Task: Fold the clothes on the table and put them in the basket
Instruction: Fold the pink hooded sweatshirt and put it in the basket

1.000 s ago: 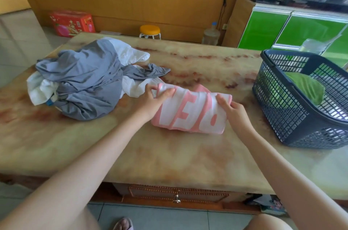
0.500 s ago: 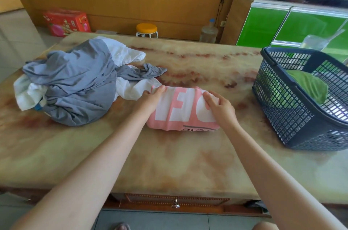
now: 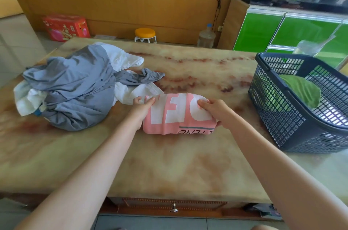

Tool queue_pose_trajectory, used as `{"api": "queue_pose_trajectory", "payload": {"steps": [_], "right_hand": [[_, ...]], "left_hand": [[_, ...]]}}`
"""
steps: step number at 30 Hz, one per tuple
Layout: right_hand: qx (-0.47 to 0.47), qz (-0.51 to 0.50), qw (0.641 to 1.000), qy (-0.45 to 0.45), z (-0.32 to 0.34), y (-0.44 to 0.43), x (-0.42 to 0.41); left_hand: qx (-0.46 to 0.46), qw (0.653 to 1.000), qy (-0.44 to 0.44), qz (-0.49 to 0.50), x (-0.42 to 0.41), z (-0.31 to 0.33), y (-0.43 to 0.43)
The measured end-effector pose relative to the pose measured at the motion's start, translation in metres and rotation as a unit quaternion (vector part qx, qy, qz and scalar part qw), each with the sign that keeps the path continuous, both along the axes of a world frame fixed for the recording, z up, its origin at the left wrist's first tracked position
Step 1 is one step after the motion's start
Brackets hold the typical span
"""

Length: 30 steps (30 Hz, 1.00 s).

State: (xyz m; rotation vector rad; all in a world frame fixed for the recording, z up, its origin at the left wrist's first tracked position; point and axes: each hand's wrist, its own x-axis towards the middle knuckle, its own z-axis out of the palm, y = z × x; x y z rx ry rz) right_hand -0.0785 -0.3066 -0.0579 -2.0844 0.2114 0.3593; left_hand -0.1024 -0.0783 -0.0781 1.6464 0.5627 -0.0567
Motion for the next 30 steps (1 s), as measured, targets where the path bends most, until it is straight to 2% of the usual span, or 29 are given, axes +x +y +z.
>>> {"api": "queue_pose_trajectory", "payload": {"steps": [5, 8, 10, 13, 17, 21, 24, 27, 30], "right_hand": [[0.052, 0.004, 0.996, 0.078, -0.001, -0.008, 0.002], [0.019, -0.015, 0.997, 0.074, -0.007, -0.004, 0.003], [0.029, 0.006, 0.995, 0.091, -0.003, -0.006, 0.0], [0.111, 0.073, 0.98, 0.148, 0.007, -0.027, -0.001], [0.204, 0.141, 0.951, 0.182, 0.006, -0.051, -0.001], [0.251, 0.166, 0.94, 0.163, -0.006, -0.054, -0.005], [0.266, 0.202, 0.937, 0.107, -0.016, -0.049, -0.008], [0.249, 0.152, 0.957, 0.001, -0.027, -0.047, -0.012], [0.215, 0.14, 0.965, -0.044, -0.029, -0.046, -0.017]], "left_hand": [[0.019, 0.995, -0.075, -0.063, -0.007, 0.005, -0.003], [-0.033, 0.99, -0.072, -0.117, -0.012, 0.005, 0.008], [-0.114, 0.985, -0.066, -0.107, -0.021, 0.001, 0.015], [-0.168, 0.976, -0.045, -0.133, -0.027, 0.001, 0.016], [-0.153, 0.968, 0.004, -0.197, -0.023, 0.015, 0.023], [-0.128, 0.945, 0.011, -0.302, -0.024, 0.009, 0.037], [-0.123, 0.948, 0.005, -0.293, -0.022, 0.002, 0.039], [-0.117, 0.954, 0.003, -0.276, -0.024, 0.005, 0.033], [-0.106, 0.962, 0.001, -0.253, -0.026, 0.01, 0.029]]}}
